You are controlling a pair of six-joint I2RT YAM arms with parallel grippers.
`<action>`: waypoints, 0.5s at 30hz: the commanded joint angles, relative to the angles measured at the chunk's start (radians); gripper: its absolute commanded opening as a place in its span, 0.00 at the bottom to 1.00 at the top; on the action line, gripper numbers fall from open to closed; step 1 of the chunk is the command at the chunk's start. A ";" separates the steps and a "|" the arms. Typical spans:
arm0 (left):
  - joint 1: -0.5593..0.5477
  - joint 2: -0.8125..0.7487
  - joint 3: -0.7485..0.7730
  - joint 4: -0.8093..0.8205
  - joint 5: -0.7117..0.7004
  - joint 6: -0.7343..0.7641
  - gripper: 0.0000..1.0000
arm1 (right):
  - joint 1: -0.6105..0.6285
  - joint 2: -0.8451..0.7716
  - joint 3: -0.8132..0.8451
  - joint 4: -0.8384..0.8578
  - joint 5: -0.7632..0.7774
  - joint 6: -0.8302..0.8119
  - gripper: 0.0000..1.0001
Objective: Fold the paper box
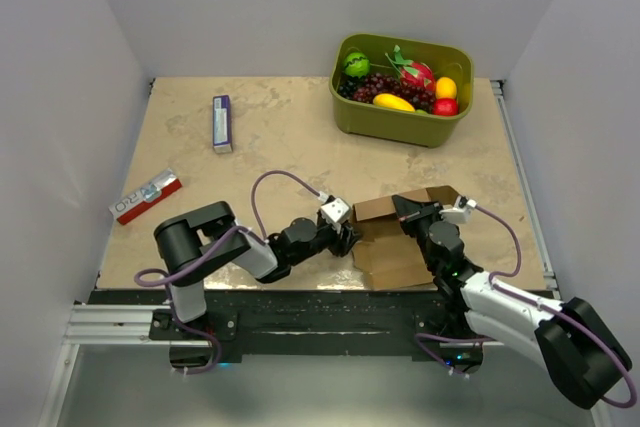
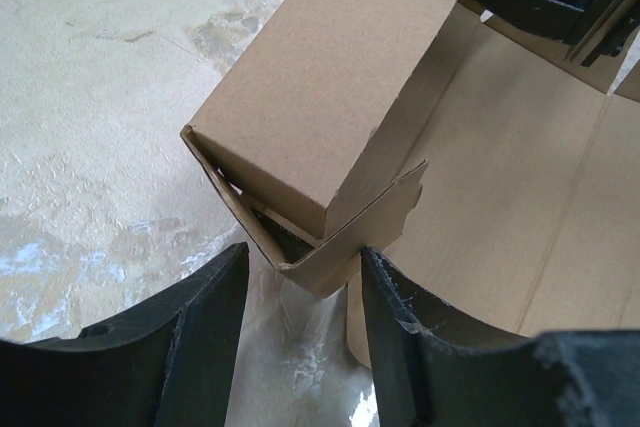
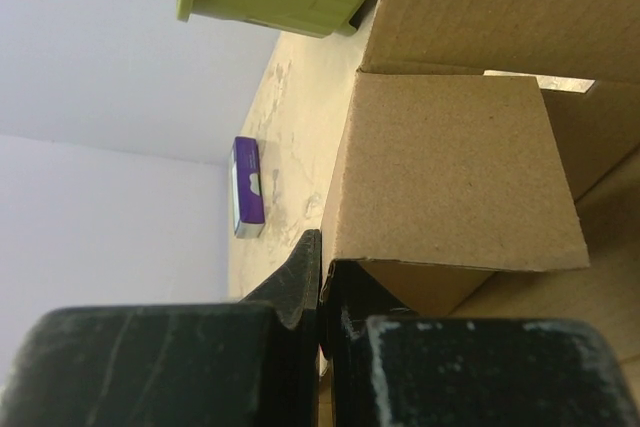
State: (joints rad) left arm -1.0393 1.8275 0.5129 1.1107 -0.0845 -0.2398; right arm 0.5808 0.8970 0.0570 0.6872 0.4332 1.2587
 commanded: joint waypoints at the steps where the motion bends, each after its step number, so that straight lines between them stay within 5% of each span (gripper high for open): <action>1: -0.007 0.024 0.041 0.049 -0.046 0.001 0.54 | 0.004 0.003 -0.111 -0.044 0.041 -0.010 0.00; 15: -0.047 0.078 0.134 -0.080 -0.224 -0.012 0.53 | 0.004 -0.032 -0.063 -0.201 0.035 0.080 0.00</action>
State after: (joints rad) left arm -1.0843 1.8877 0.6079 1.0584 -0.2119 -0.2516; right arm 0.5804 0.8715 0.0570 0.6357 0.4492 1.3117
